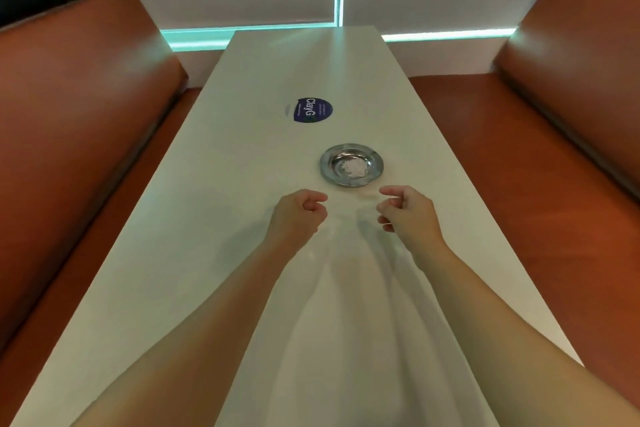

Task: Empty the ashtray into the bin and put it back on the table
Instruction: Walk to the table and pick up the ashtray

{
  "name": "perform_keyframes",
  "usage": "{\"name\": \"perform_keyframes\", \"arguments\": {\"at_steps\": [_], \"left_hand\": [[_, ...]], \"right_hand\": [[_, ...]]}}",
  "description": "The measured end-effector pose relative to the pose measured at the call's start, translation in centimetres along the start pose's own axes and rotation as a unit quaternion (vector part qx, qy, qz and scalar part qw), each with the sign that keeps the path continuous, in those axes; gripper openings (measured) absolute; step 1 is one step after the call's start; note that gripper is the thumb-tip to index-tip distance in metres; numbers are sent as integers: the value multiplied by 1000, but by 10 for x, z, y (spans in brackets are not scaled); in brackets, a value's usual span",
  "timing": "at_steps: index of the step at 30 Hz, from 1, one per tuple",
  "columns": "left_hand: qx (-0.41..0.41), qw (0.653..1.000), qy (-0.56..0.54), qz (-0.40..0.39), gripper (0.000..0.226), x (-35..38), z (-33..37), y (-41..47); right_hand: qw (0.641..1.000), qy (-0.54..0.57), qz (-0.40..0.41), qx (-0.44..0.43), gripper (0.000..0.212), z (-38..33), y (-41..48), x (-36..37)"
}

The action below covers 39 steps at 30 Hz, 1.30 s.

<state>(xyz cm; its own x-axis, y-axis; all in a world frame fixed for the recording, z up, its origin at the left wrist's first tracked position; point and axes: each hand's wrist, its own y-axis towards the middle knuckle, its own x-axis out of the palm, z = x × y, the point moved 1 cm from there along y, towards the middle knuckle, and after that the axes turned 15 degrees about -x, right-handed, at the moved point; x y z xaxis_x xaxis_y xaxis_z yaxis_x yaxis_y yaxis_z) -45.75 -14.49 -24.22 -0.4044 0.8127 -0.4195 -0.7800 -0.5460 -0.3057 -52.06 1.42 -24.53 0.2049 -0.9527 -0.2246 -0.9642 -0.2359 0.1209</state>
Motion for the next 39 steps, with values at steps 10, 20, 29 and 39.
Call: {"name": "perform_keyframes", "arguments": {"at_steps": [10, 20, 29, 39], "left_hand": [[-44, 999, -11, 11, 33, 19, 27, 64], [-141, 986, -79, 41, 48, 33, 29, 95], [-173, 970, -170, 24, 27, 39, 26, 102], [-153, 969, -194, 6, 42, 20, 39, 70]], "right_hand": [[1000, -15, -2, 8, 21, 28, 75, 9], [999, -22, -11, 31, 32, 37, 97, 13], [998, 21, -12, 55, 47, 39, 103, 15], [979, 169, 6, 116, 31, 22, 84, 8]]}}
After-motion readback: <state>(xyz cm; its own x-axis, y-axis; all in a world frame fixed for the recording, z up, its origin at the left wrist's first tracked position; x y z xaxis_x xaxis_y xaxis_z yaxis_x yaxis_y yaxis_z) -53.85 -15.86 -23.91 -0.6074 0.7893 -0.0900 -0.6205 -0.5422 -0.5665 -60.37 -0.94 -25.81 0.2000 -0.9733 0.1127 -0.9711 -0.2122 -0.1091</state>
